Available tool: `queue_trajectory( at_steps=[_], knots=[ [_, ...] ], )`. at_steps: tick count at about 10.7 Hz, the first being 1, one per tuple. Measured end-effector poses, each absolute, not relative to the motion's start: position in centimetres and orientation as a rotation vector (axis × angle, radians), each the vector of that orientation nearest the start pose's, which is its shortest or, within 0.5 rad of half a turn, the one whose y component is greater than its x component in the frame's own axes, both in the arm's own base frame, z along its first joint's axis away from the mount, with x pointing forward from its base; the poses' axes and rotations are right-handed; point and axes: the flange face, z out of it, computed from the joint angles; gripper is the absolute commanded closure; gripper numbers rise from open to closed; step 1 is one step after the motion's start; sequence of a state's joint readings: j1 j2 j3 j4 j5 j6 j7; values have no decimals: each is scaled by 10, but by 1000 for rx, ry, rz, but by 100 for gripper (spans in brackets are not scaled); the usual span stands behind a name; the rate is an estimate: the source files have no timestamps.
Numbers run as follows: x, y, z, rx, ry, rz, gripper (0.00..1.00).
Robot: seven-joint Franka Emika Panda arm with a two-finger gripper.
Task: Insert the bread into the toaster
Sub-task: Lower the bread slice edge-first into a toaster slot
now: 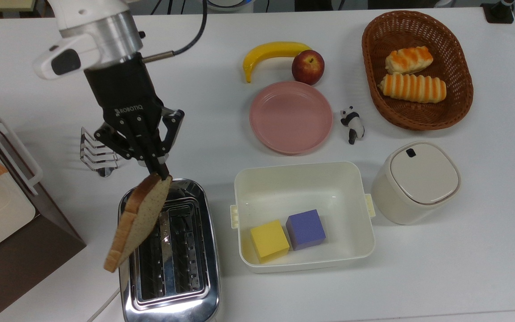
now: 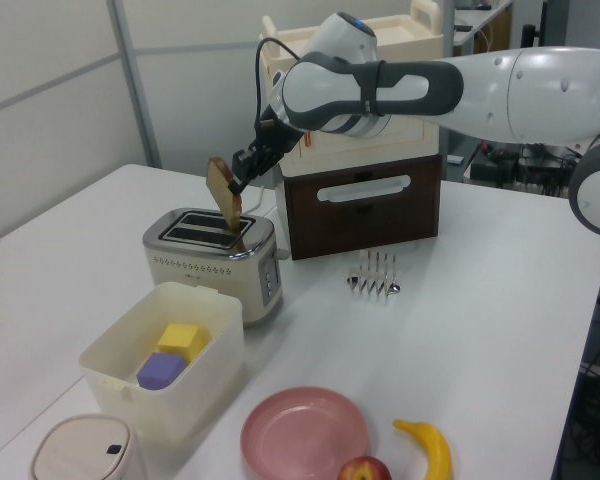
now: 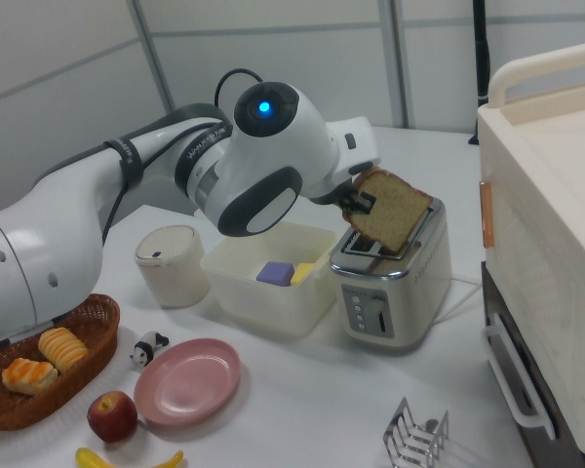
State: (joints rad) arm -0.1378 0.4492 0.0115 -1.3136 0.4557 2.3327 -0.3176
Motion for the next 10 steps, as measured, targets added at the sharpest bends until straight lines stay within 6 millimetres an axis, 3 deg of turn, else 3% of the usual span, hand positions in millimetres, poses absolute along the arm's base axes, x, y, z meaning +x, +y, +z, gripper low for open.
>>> queue_trajectory(
  at_steps=[7, 9, 10],
  knots=[
    [734, -82, 532, -2732, 3, -871, 100],
    [733, -89, 528, -2739, 11, -864, 94],
    [732, -95, 527, -2745, 8, -867, 84]
  ],
)
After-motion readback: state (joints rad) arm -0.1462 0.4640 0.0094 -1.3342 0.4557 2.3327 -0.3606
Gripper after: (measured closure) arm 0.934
